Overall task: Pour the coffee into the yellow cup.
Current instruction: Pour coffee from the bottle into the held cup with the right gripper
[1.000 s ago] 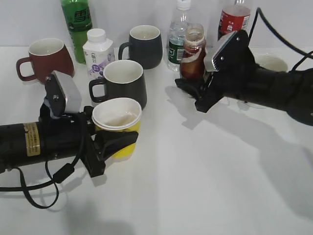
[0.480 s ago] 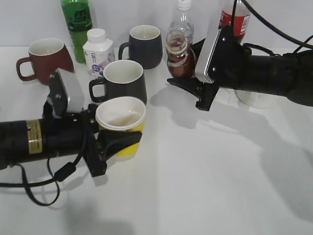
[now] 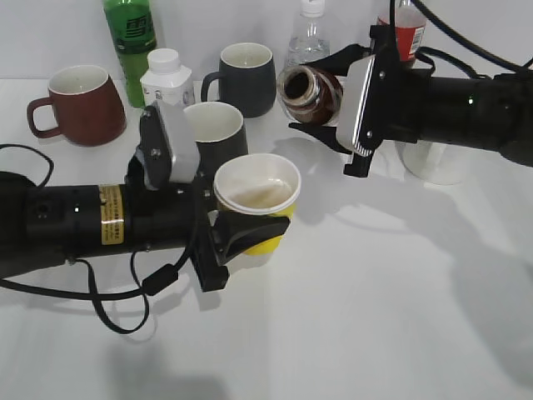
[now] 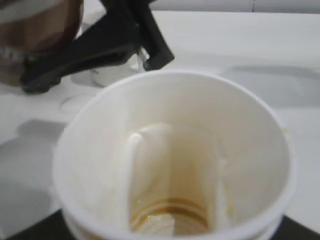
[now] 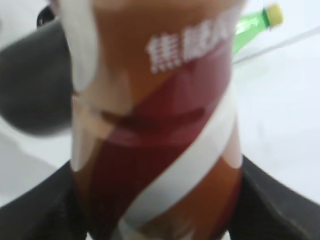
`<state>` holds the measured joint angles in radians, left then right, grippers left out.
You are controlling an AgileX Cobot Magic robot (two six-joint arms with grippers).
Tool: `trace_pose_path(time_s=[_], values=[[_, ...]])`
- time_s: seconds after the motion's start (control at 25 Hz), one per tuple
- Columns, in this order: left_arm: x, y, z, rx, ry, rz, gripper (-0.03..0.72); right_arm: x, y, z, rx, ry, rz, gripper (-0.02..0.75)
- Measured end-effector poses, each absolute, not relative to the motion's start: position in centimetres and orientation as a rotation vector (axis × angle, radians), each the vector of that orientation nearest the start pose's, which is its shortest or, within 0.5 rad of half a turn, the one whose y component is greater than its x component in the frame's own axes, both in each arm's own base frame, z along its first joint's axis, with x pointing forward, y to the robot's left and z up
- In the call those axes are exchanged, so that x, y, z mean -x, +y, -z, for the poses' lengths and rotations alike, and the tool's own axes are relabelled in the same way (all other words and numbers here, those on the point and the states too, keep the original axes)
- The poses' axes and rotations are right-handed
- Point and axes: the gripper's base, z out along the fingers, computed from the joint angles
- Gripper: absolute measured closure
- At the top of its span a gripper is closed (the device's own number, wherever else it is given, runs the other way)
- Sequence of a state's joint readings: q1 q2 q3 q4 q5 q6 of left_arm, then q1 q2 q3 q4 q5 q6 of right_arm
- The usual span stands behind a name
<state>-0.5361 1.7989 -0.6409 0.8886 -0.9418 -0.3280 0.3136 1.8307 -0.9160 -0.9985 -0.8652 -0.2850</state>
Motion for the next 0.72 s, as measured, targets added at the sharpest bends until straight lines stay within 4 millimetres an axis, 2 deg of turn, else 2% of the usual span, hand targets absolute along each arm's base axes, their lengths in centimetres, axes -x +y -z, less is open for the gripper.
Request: trace_pose_path(time_s=[0.44,0.72], values=[[-23.57,-21.25,-15.64,-1.181,1.513,0.816,0.309,-32.60,16.68,-20.58,1.564,0.803,0.109,0.234],[-24.30,-21.76,-16.23,-1.187,1.498,0.788,0.309,-32.65,16.64,-20.49,1.594,0.768,0.155,0.234]])
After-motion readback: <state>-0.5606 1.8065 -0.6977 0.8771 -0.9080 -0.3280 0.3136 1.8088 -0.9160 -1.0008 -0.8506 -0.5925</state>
